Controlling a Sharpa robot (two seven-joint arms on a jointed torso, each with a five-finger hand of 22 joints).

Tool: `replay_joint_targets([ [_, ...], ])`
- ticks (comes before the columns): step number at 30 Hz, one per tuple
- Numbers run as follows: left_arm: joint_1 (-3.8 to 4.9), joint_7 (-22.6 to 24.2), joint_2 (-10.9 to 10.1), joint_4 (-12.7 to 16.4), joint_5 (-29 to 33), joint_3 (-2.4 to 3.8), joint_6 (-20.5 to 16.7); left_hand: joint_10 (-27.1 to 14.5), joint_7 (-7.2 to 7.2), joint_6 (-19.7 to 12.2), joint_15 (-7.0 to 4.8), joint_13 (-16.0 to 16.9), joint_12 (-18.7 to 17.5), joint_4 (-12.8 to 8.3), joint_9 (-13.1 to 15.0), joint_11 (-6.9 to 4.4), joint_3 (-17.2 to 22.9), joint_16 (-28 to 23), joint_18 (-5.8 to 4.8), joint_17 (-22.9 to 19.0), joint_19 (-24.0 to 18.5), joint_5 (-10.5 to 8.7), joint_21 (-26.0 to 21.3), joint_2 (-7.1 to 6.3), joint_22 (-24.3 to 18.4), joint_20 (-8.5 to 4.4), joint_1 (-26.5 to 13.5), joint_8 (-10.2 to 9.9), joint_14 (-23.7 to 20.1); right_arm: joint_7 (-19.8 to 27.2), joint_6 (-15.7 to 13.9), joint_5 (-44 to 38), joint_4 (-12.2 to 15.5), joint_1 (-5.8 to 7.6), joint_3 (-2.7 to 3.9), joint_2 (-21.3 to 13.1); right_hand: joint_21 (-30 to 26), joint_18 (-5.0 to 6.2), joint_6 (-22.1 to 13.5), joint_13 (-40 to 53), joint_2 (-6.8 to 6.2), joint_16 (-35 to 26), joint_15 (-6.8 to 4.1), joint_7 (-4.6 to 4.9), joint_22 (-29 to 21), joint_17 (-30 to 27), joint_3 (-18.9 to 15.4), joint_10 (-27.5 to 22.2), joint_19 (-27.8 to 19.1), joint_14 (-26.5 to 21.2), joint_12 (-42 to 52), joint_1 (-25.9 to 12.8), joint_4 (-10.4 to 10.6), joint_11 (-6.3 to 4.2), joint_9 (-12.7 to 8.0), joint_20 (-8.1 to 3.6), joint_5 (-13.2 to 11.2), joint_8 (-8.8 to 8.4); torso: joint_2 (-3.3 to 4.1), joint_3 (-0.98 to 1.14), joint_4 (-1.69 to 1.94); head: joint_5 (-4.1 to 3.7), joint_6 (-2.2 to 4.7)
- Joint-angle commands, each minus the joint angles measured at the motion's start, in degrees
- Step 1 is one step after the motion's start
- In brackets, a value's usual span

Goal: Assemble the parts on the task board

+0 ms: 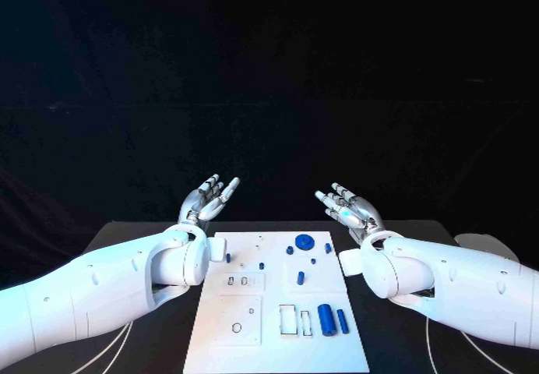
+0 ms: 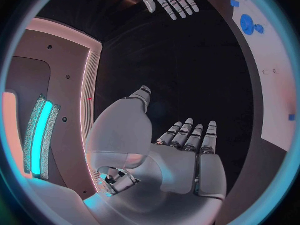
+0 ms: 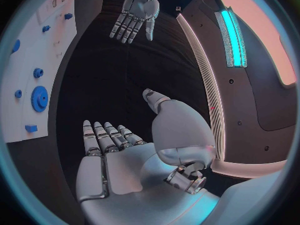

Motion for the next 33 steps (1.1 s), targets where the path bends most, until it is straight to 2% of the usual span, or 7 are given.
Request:
replay_joint_targets([
  [1, 0.15, -0.31, 0.20, -0.20, -0.54, 0.01, 4.56, 1.45, 6.28, 1.36, 1.37, 0.21, 1.31, 0.90, 0.30, 0.71, 0.50, 0.84, 1.60, 0.54, 0.52, 0.32, 0.45, -0.27, 0.13, 0.99, 3.30, 0.63, 2.02, -4.25, 10.51, -5.26, -0.81, 0.87, -0.69, 0.23, 1.53, 0.61, 3.93, 0.57, -0.20, 1.59, 0.80, 9.98, 0.82, 1.00, 1.94, 5.10, 3.28, 5.43, 1.07, 5.01, -1.88, 0.71, 0.93, 0.79, 1.07, 1.32, 0.01, 0.00, 0.00, 0.01, 0.00],
  [7, 0.15, -0.31, 0.20, -0.20, -0.54, 0.01, 4.56, 15.08, 8.60, 14.71, 1.98, 1.37, 7.45, 0.69, 3.51, 3.32, 1.14, 7.79, 1.15, 4.80, 18.29, 0.42, 6.59, 0.01, 3.16, 1.05, 5.91, 5.23, 22.12, -5.38, 13.16, -6.40, -1.49, 1.72, -1.50, 0.36, 5.36, 2.64, 18.62, 2.10, -1.50, 7.25, -1.36, 9.65, 2.66, 4.25, 3.80, 24.95, 12.26, 24.31, 4.85, 10.05, -6.55, -0.51, 4.30, 0.57, 1.71, 6.55, 0.01, 0.00, 0.00, 0.01, 0.00],
  [8, 0.34, 0.07, -2.75, 1.72, -0.54, 0.03, 4.95, 19.82, 8.26, 18.31, 1.39, 1.44, 8.70, 0.67, 4.36, 3.57, 1.35, 9.82, 1.99, 5.98, 25.33, 0.22, 9.07, -0.02, 4.22, 0.96, 6.84, 6.54, 28.01, -2.25, 6.94, -19.86, -2.72, 3.45, -1.49, -0.19, 5.58, 2.78, 19.46, 2.05, -1.55, 7.42, -1.49, 9.67, 2.73, 4.34, 3.93, 26.38, 12.84, 25.33, 4.87, 10.27, -6.80, -0.63, 4.47, 0.61, 1.74, 6.79, 1.85, -0.35, 0.13, -0.26, -0.33],
  [13, 0.52, 0.04, -4.29, 3.18, -0.57, 0.05, 5.86, 35.38, 7.15, 34.66, -1.94, 1.46, 10.86, -0.02, 8.10, 1.19, 2.36, 15.95, 6.92, 9.28, 35.84, 0.32, 13.32, -0.23, 5.03, 0.64, 10.34, 12.76, 42.60, -2.44, 4.81, -28.79, -3.67, 4.23, -1.45, -0.14, 8.78, 4.36, 29.88, 2.53, -2.43, 10.26, -3.04, 9.14, 3.95, 5.78, 4.89, 40.18, 21.46, 36.96, 6.19, 11.34, -8.30, -1.78, 6.53, 0.53, 3.87, 10.22, 2.88, -0.37, 0.29, -0.54, -0.25],
  [17, 0.68, -0.42, -5.53, 4.48, -0.77, 0.07, 7.04, 39.73, 6.38, 37.88, -3.02, 1.44, 10.16, -0.27, 8.70, 0.16, 2.67, 16.73, 7.10, 10.12, 39.49, 0.30, 14.47, -0.71, 5.04, -0.21, 11.73, 14.39, 45.62, -3.13, 4.19, -36.12, -4.53, 4.79, -1.36, 0.04, 12.42, 5.87, 38.96, 2.45, -3.52, 11.11, -4.48, 8.10, 5.26, 6.03, 5.70, 44.92, 30.25, 41.26, 5.92, 11.38, -8.53, -2.98, 8.03, 0.41, 4.15, 12.88, 3.52, -0.27, 0.19, -0.49, -0.07],
  [30, 1.29, -1.00, -9.68, 10.37, -2.16, 0.65, 8.79, 46.11, 5.12, 40.40, -4.67, 1.45, 5.68, -0.93, 8.70, -1.23, 3.15, 17.03, 7.09, 12.27, 44.64, 0.33, 14.63, -2.32, 3.79, -1.98, 14.90, 14.85, 50.83, -10.52, 8.64, -54.53, -6.26, 7.22, -1.20, 0.14, 15.91, 6.69, 45.10, 2.68, -6.44, 13.57, -7.92, 5.68, 5.84, 7.44, 9.13, 54.37, 38.89, 52.65, 4.24, 12.74, -9.77, -5.83, 8.08, -1.92, 1.73, 13.40, 6.19, -0.43, 0.64, -1.32, -0.11],
  [33, 1.58, -1.10, -10.64, 12.27, -2.50, 0.75, 9.23, 46.48, 5.03, 40.46, -4.79, 1.44, 5.14, -1.17, 8.66, -1.32, 3.35, 17.02, 7.09, 12.55, 45.20, 0.35, 14.70, -2.50, 3.69, -2.19, 15.39, 14.77, 51.21, -14.61, 9.88, -62.66, -6.69, 8.18, -1.15, 0.34, 17.65, 6.65, 47.95, 2.94, -8.99, 14.91, -9.58, 4.28, 6.48, 8.84, 9.71, 59.19, 42.49, 56.72, 4.77, 12.02, -9.90, -7.49, 8.69, -3.61, 6.25, 14.61, 7.17, -0.47, 0.99, -1.49, -0.05],
])
